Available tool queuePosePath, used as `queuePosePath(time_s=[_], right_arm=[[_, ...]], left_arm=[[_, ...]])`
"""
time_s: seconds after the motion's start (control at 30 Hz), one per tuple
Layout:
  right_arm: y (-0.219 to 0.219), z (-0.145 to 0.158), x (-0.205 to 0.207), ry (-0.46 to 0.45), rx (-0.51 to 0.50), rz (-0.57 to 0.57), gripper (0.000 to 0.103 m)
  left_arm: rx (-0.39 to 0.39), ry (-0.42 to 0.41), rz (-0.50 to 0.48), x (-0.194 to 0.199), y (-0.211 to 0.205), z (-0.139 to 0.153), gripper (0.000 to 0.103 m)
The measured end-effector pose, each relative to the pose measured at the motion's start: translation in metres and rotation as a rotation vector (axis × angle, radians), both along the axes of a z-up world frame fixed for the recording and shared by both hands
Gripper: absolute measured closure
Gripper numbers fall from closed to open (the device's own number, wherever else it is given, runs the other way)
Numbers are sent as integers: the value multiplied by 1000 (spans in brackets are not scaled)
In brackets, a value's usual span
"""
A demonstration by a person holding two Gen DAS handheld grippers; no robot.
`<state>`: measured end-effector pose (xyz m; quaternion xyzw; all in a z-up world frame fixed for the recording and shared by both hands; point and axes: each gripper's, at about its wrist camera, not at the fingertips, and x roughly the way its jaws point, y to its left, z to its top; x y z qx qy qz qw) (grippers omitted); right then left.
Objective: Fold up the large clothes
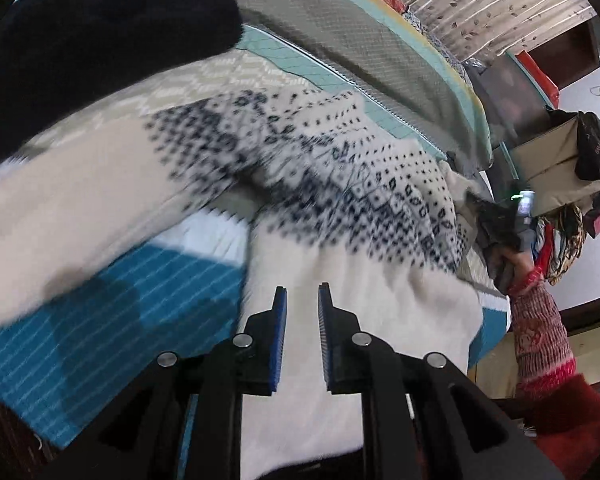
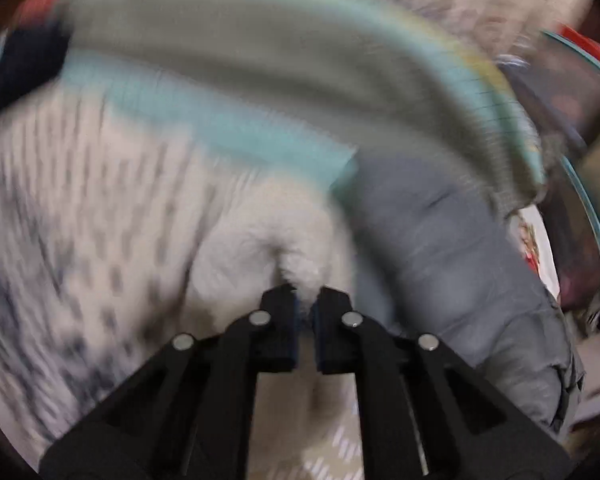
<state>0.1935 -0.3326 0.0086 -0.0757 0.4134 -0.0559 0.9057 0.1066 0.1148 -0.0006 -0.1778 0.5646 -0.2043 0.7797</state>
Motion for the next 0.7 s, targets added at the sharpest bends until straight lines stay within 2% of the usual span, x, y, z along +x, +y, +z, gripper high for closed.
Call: queuePosePath(time_s=[0.07,0.17,0.27,0.33,0.4,0.47,0.53,0.63,0.7], right_arm=[[-59,50,-25,-192,94,-192,98],[-155,91,-83,-378,249,-466,98],[-209,98,-113,-403,393,-565,98],[-227,102,-128,-426,440,-612,98],[-242,114,-146,-526,470,-694,98],[-254,126,-162,-630,572,-751,98],[-247,135,-155,-631,608,-709,98],[-200,155,-133,-602,564,-494,97],[-143,166,-106,-545,506,-285,97]], left_arm=[[-4,-20,-8,11,-19,-3,82],[28,-45,-31,41,-44,-9,82],[86,-66,-63,71,-72,-26,82],[117,-40,-67,90,-88,-42,82],[132,-5,-56,103,-99,-57,82],[155,13,-58,109,-105,-66,82],[174,49,-57,113,-107,-75,82],[146,52,-44,113,-104,-75,82],[107,44,-37,109,-100,-69,82]])
